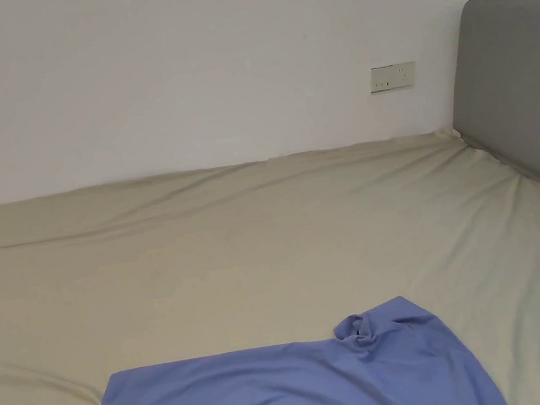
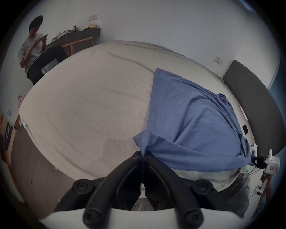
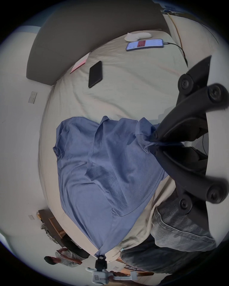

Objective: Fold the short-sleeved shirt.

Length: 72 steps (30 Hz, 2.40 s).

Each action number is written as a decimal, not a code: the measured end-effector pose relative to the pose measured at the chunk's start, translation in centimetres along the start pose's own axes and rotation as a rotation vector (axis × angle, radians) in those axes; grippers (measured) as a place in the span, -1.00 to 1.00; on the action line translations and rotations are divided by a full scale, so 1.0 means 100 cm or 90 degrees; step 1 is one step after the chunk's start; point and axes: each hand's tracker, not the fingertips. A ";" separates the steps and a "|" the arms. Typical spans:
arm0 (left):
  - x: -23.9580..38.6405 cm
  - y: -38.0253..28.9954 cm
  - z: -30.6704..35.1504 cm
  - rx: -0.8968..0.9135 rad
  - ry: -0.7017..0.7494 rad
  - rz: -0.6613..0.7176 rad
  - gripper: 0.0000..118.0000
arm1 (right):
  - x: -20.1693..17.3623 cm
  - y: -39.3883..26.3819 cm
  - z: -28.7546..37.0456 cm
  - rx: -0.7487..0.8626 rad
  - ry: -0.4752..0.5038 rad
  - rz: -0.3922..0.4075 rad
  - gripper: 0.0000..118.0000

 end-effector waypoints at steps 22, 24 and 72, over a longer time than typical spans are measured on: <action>-0.012 -0.017 -0.005 -0.016 -0.036 0.029 0.99 | -0.012 -0.021 -0.006 0.023 -0.037 -0.041 0.52; -0.009 -0.014 0.009 0.047 -0.036 0.021 0.90 | -0.010 -0.021 0.018 0.070 -0.044 -0.069 0.80; 0.032 0.074 -0.032 -0.051 -0.079 -0.049 -0.88 | 0.054 0.032 -0.040 0.066 0.097 -0.364 -0.87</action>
